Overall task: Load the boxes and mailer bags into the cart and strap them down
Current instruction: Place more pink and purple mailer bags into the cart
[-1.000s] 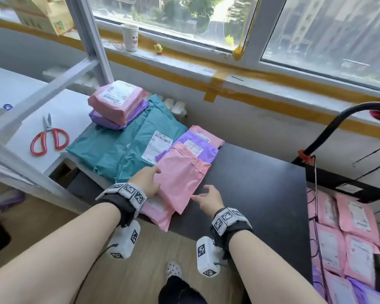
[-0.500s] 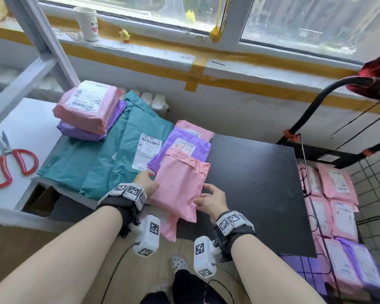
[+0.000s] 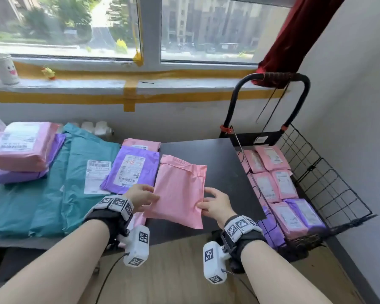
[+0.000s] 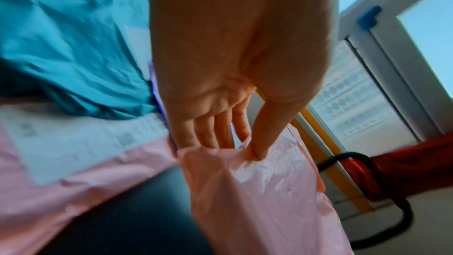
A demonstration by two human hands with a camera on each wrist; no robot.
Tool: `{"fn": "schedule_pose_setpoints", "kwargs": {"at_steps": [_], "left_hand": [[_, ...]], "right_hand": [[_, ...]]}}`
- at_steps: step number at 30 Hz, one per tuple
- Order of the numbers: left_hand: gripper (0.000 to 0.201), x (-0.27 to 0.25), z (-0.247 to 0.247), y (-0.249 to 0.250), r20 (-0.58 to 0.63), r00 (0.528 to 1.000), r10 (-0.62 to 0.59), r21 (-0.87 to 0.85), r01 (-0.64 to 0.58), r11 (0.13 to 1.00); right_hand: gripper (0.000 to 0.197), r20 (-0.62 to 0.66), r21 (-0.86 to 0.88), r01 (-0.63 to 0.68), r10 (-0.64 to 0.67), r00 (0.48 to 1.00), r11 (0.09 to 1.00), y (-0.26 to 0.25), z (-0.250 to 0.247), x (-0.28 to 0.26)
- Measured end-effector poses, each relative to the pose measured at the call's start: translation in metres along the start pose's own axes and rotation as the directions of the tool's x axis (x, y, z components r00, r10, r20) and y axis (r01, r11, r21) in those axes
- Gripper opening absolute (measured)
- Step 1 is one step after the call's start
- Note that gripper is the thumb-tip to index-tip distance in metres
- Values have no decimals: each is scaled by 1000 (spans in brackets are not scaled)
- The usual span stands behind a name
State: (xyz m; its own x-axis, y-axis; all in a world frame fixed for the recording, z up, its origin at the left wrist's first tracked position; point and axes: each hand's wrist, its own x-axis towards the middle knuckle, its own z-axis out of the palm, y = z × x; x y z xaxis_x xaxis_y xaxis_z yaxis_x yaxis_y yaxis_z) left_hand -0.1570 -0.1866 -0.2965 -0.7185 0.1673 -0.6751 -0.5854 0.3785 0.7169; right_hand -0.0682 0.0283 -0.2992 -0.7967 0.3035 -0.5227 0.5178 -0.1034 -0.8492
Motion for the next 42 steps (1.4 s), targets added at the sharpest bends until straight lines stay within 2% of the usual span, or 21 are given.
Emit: {"fn": "schedule_pose_setpoints", "kwargs": {"at_steps": [4,8,13,16,22,26,32,37,42], "left_hand": [[22,-8,70,35,87,992,92,100,-101,990],[21,-11,151,67,146,978,151,131,-170,977],[13,-10,280,99,131,967,220,143,-238,961],[12,-7,353,107,103,971,215,112,-227,968],[21,-2,454,120,22,981,191,33,-192,981],[23,22,494,134,0,985,174,38,-173,984],[8,83,529,153,2,1000,27,-62,-27,998],[28,157,544,169,9,995,-99,-109,100,989],[32,241,558,154,20,972,-233,-76,234,969]], "right_hand": [[49,-90,75,36,-29,996,997,-3,-77,-9],[49,-134,123,59,-43,990,991,-3,-161,-8],[44,-153,153,71,-48,987,986,-5,-294,6],[45,-125,144,51,-33,992,988,-5,-368,17],[47,-89,30,8,-5,996,1000,-4,-471,38],[47,-110,-30,19,-22,994,999,-7,-510,74],[44,-108,-46,-50,45,993,998,-4,-538,148],[39,-160,-129,-146,125,979,981,2,-544,230],[39,-210,-196,-256,215,954,947,27,-537,313]]}}
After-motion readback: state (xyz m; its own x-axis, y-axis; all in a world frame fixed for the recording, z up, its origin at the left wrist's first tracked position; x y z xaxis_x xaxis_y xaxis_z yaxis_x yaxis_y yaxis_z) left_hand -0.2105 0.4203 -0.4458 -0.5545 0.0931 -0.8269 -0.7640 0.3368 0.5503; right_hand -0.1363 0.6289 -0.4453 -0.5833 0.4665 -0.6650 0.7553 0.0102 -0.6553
